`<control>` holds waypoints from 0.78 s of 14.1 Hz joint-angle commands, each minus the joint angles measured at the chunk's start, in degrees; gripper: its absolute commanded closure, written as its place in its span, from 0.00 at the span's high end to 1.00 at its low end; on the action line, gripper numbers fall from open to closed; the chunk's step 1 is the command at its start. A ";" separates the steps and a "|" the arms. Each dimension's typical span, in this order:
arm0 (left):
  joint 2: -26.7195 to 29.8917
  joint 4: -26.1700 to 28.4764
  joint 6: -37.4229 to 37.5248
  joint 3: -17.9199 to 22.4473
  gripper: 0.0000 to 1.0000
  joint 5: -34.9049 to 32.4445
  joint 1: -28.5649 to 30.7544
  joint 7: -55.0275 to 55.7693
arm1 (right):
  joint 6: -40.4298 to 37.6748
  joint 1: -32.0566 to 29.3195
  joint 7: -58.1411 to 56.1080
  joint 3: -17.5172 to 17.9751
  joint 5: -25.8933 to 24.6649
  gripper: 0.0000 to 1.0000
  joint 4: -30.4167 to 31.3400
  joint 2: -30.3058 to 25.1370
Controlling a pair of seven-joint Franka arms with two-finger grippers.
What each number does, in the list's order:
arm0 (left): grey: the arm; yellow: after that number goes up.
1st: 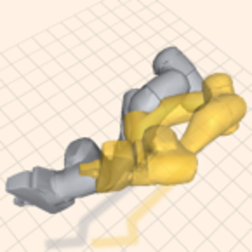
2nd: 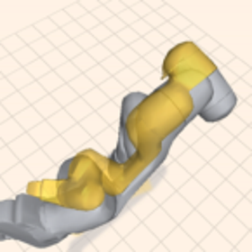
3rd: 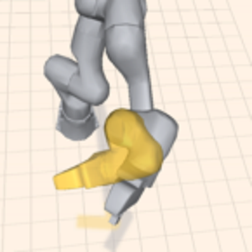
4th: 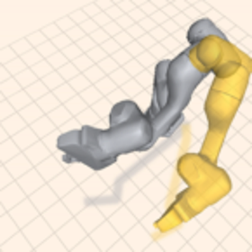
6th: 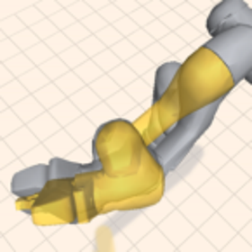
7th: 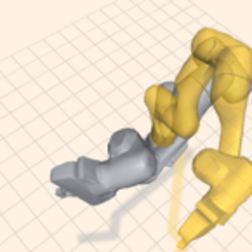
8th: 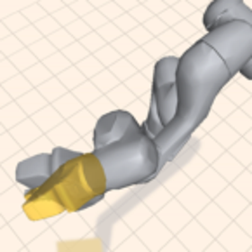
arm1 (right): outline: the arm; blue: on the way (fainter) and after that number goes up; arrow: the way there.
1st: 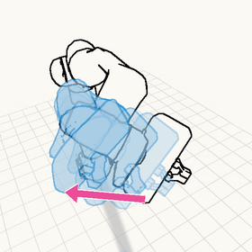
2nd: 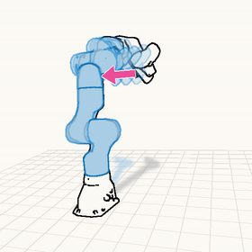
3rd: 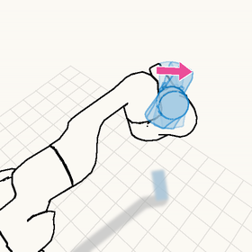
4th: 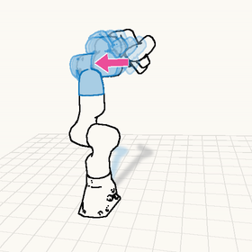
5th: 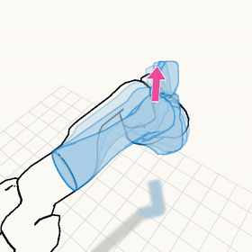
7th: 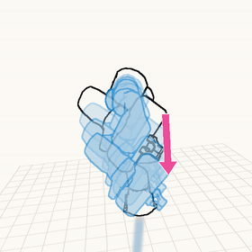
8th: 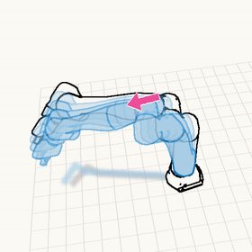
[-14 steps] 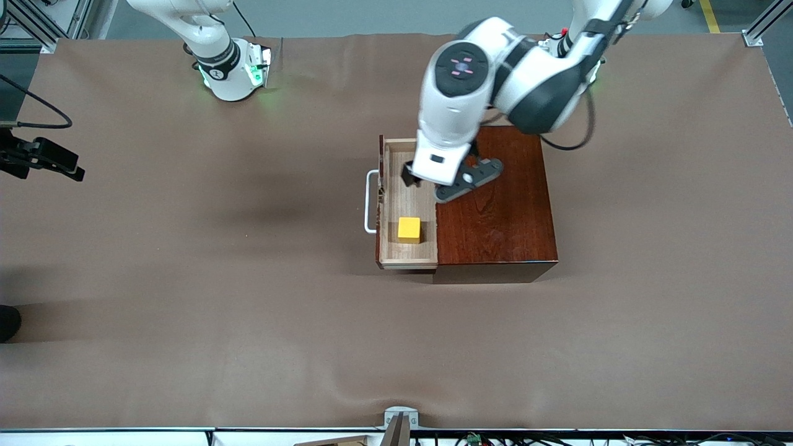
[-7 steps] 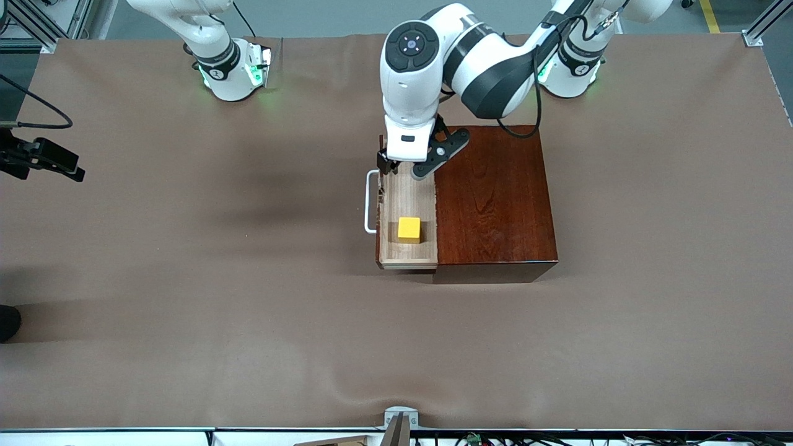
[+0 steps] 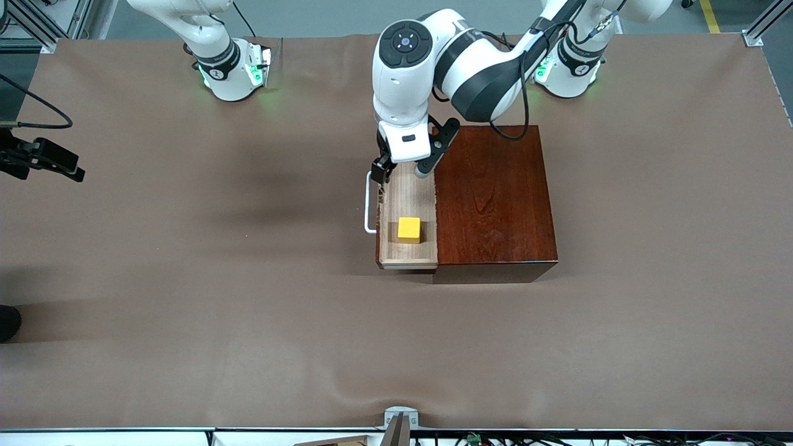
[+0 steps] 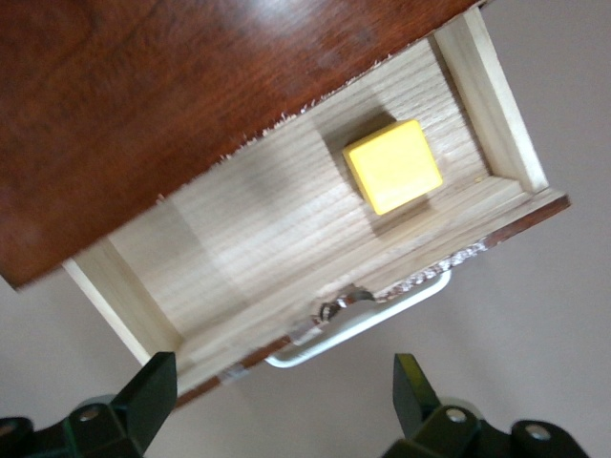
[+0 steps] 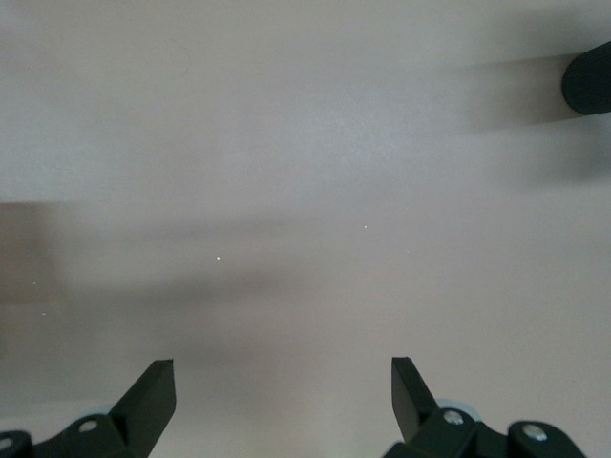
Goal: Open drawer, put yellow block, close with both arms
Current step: 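Lower the left gripper against the drawer front beside the handle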
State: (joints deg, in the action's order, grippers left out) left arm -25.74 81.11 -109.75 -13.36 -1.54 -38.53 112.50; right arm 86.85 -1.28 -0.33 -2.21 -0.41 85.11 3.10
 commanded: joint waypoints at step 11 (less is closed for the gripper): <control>-10.47 -7.90 -6.97 0.44 1.00 -0.84 -2.25 27.23 | 0.25 -0.83 0.33 0.63 -0.47 1.00 0.68 -1.25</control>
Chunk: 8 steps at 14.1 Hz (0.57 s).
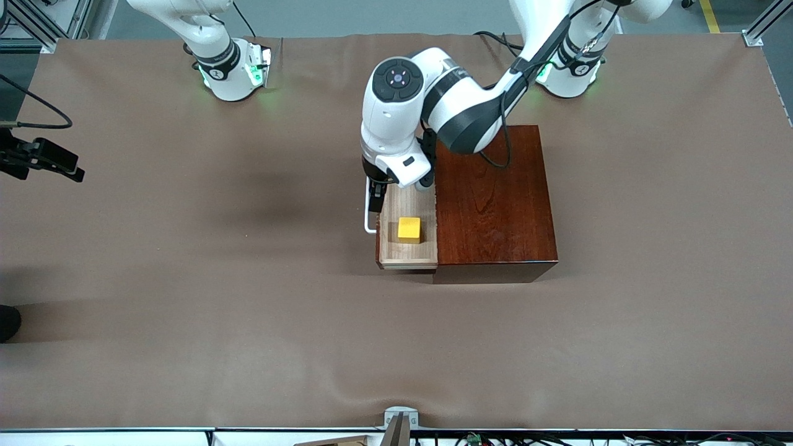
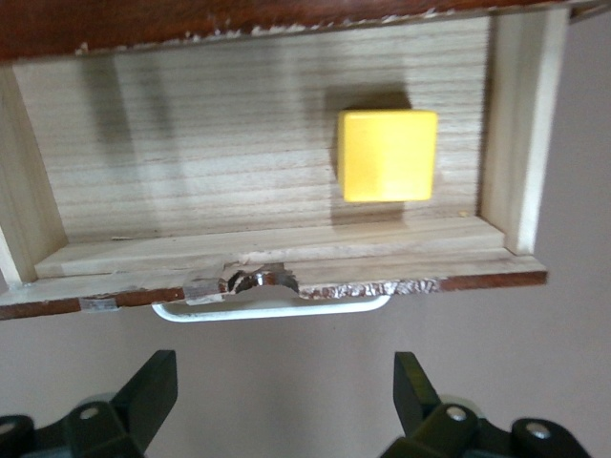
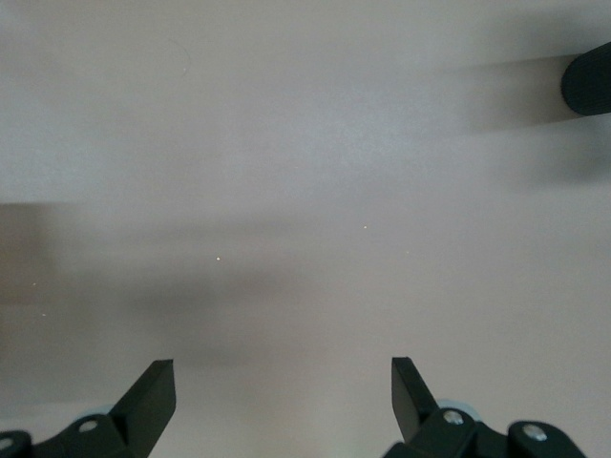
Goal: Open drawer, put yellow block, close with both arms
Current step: 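Lower the left gripper against the drawer front beside the handle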
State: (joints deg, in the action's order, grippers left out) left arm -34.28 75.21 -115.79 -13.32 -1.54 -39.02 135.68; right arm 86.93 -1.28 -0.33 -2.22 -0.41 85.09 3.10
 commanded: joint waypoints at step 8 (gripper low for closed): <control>-4.66 -3.05 -2.78 0.40 1.00 -0.40 -4.12 6.61 | 0.17 -0.74 0.33 0.64 -0.56 1.00 0.78 -1.25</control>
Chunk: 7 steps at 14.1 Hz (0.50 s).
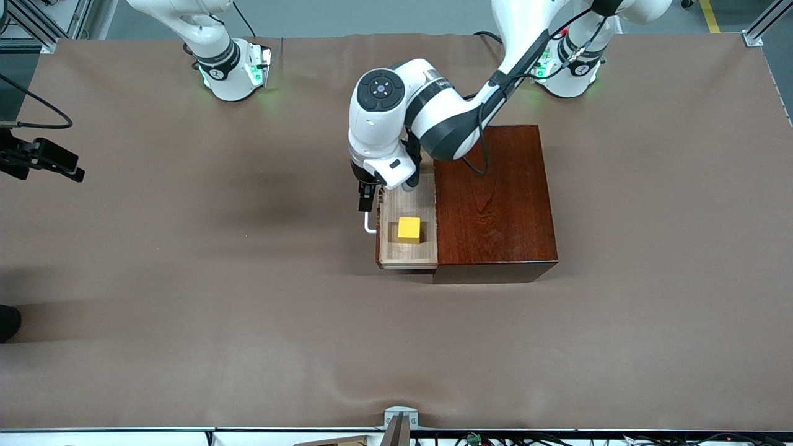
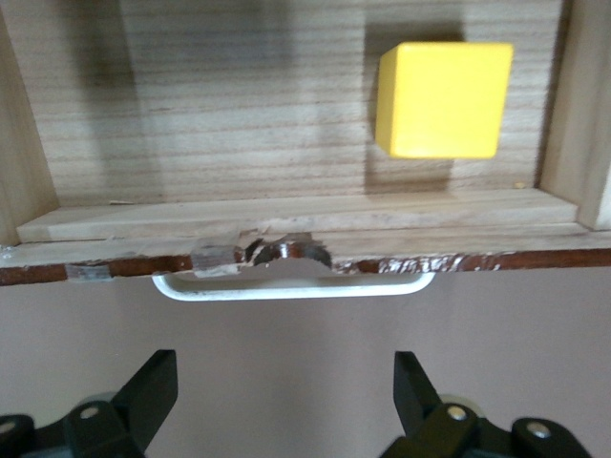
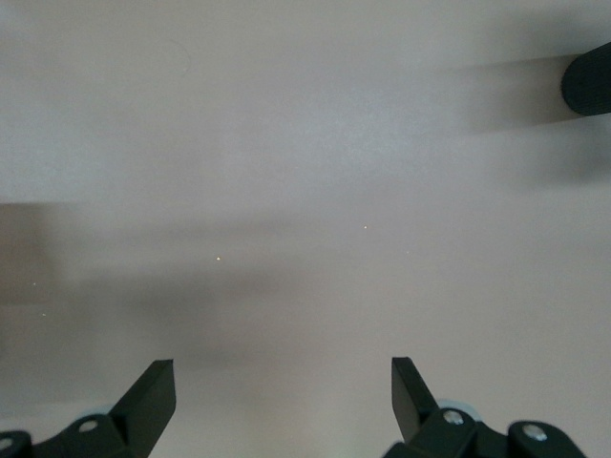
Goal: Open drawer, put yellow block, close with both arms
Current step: 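Lower the left gripper against the drawer front beside the handle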
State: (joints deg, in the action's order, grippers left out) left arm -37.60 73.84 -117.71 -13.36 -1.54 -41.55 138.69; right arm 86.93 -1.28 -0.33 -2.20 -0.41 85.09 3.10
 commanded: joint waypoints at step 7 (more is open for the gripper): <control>-2.82 -1.59 -0.94 0.79 1.00 -0.66 -2.48 4.66 | 0.35 -0.48 0.33 0.70 -0.56 1.00 0.78 -1.16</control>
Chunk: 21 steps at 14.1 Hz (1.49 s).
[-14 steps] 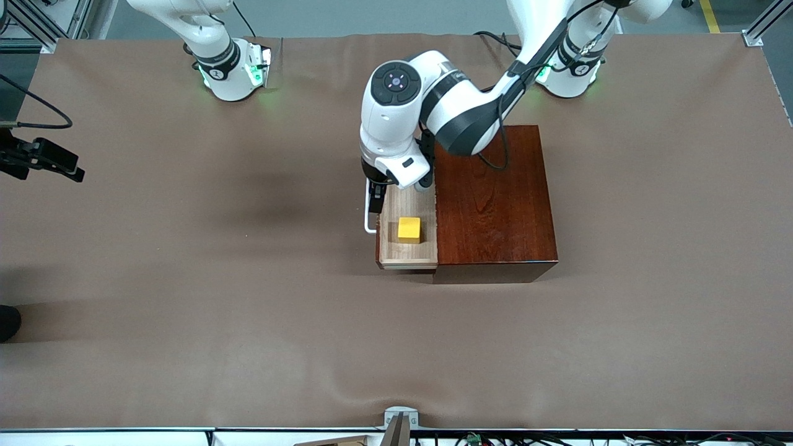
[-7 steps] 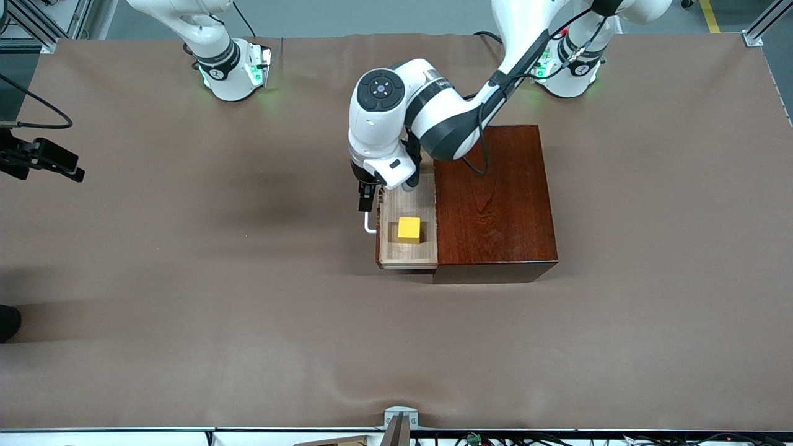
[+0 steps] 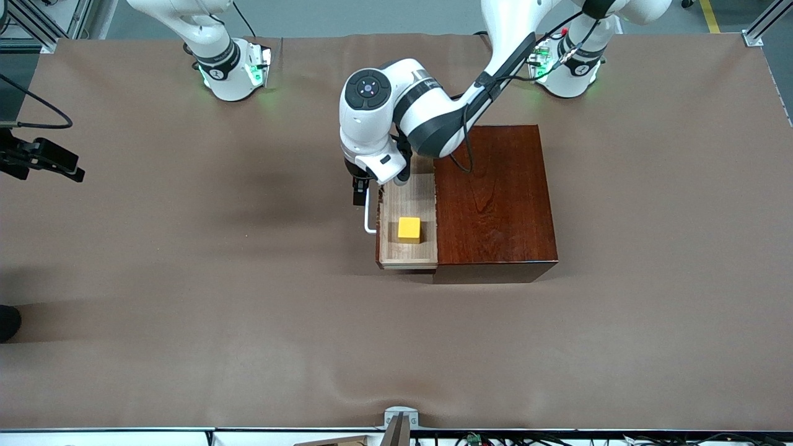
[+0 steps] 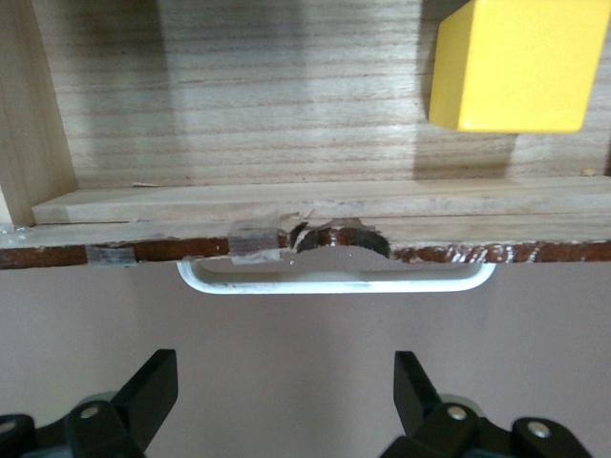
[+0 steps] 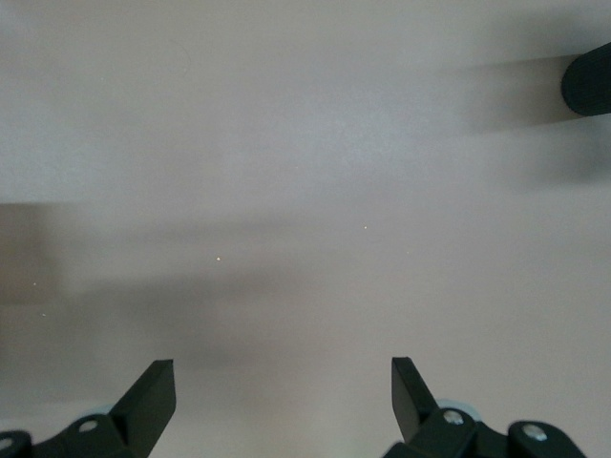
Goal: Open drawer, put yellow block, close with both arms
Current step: 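Push the drawer into the cabinet with the left gripper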
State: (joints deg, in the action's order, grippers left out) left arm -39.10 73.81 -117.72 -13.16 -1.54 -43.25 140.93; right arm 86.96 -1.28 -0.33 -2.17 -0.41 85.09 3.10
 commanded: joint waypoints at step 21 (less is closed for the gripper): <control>-1.07 -0.42 8.82 0.94 1.00 -10.15 1.84 4.43 | 1.10 -0.56 0.33 0.76 -0.56 1.00 0.78 -1.16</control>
State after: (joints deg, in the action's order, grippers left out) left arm -41.64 72.86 -113.30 -12.22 -8.55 -43.43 144.23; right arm 87.75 -1.28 -0.33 -2.04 -0.41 85.09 3.10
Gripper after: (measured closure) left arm 0.000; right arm 0.000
